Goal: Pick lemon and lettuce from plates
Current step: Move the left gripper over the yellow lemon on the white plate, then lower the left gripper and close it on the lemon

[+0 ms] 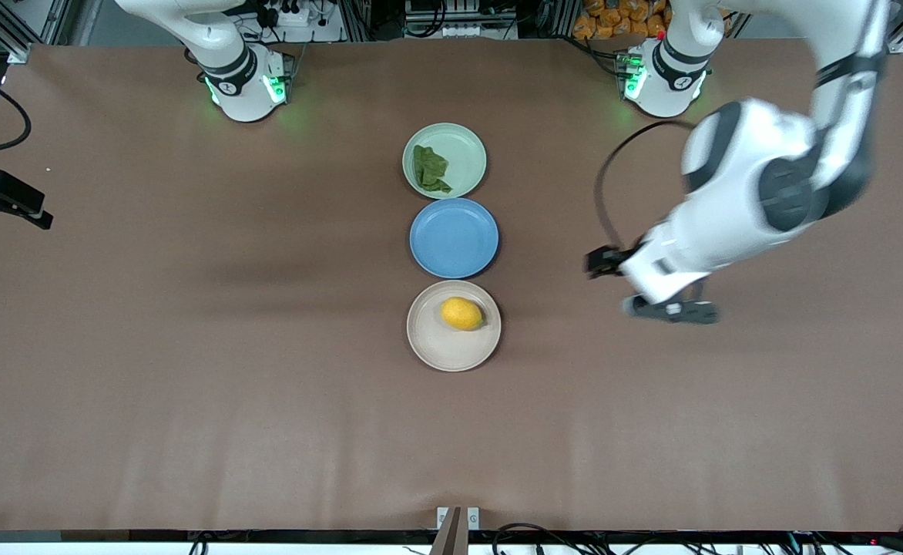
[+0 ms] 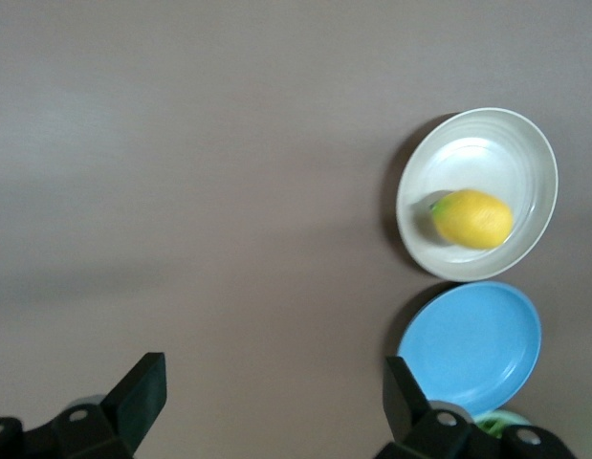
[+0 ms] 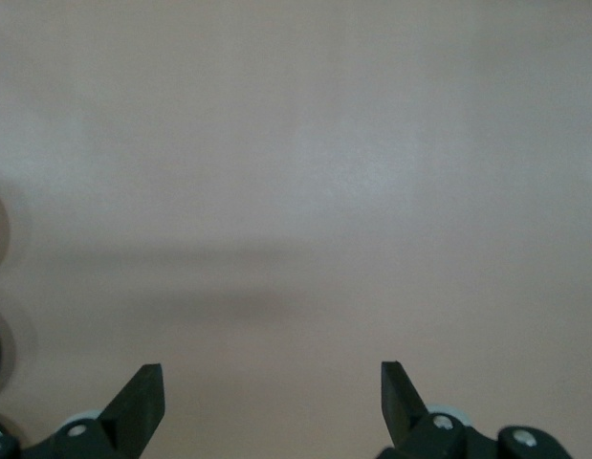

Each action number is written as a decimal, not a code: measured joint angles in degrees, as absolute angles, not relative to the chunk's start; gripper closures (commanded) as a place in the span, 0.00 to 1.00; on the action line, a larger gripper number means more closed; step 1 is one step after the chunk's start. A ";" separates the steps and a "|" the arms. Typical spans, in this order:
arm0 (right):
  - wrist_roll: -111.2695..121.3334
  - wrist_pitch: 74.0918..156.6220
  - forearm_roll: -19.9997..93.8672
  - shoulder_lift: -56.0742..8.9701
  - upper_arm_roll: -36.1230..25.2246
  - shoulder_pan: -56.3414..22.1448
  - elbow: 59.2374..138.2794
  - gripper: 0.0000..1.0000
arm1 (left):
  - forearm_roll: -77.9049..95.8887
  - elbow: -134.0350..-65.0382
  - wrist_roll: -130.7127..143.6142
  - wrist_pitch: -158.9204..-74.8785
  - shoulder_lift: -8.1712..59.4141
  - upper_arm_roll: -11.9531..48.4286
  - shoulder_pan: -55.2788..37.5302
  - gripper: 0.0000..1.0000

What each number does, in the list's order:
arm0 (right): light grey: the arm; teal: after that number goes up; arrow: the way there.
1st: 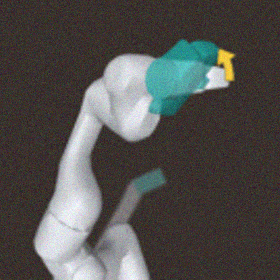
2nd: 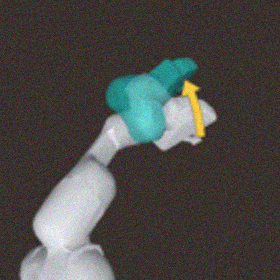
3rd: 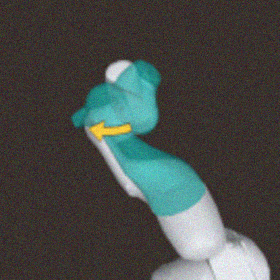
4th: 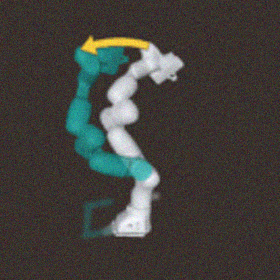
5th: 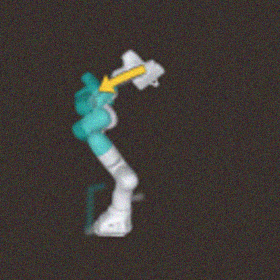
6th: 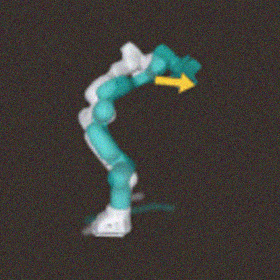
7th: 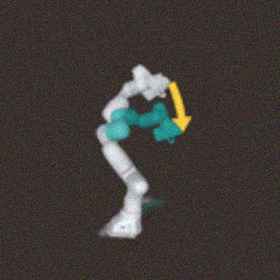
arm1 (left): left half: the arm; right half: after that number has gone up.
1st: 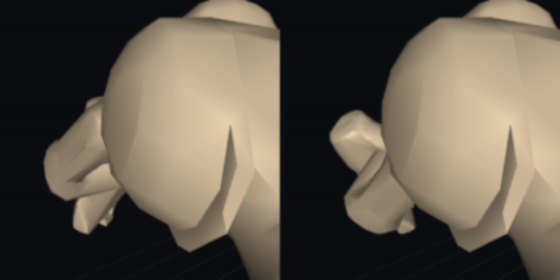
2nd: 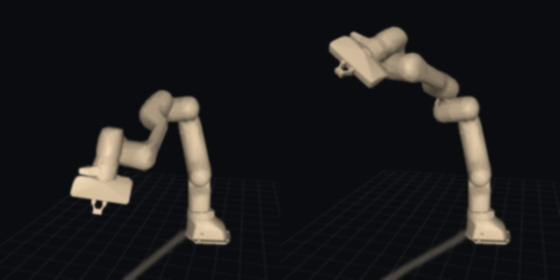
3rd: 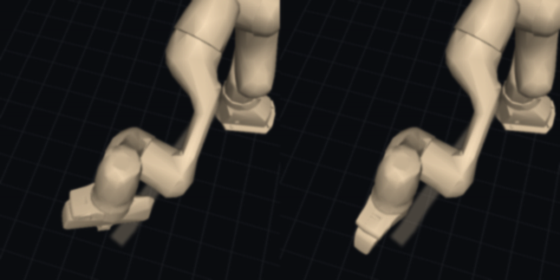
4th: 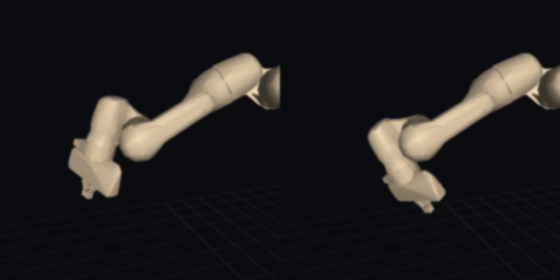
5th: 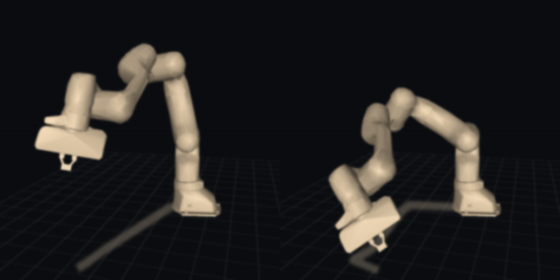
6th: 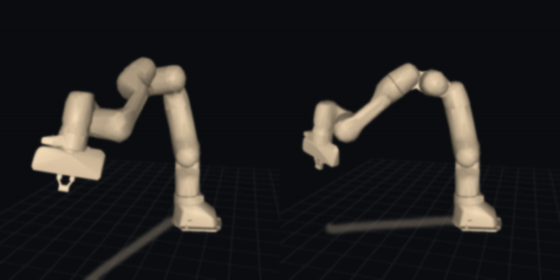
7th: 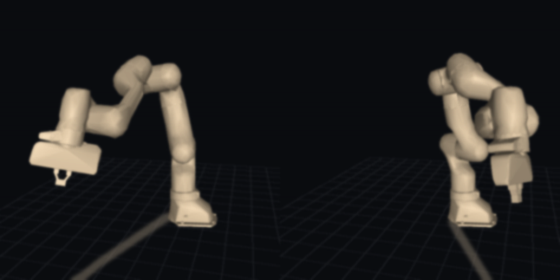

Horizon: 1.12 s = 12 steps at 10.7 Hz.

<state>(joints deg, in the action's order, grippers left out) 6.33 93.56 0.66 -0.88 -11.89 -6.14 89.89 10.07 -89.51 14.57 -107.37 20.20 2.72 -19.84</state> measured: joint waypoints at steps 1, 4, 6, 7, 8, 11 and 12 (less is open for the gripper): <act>6.33 93.53 0.66 -0.82 -11.31 -5.55 89.89 0.00 | 10.07 -89.50 19.80 -110.77 22.90 2.80 -22.70 0.00; 6.33 93.46 0.66 -0.74 -9.49 -3.73 89.93 0.00 | 10.06 -87.68 36.23 -119.80 30.76 2.79 -28.72 0.00; 6.33 93.40 0.66 -0.74 -8.34 -2.64 89.94 0.00 | 10.06 -84.95 42.46 -124.16 34.82 2.75 -30.29 0.00; 6.32 93.40 0.66 -0.74 -8.22 -2.56 89.94 0.00 | 10.06 -84.27 47.04 -126.25 36.07 2.74 -30.92 0.00; 6.32 93.40 0.66 -0.74 -8.13 -2.55 89.94 0.00 | 10.06 -83.89 52.72 -127.52 37.00 2.72 -31.64 0.00; 6.32 93.39 0.69 -0.71 -7.62 -2.78 89.94 0.00 | 10.06 -83.63 67.22 -129.38 38.79 2.70 -34.16 0.00; 6.03 92.98 0.77 -0.48 -7.25 -3.13 89.92 0.00 | 10.06 -83.57 70.66 -130.08 39.33 2.68 -34.77 0.00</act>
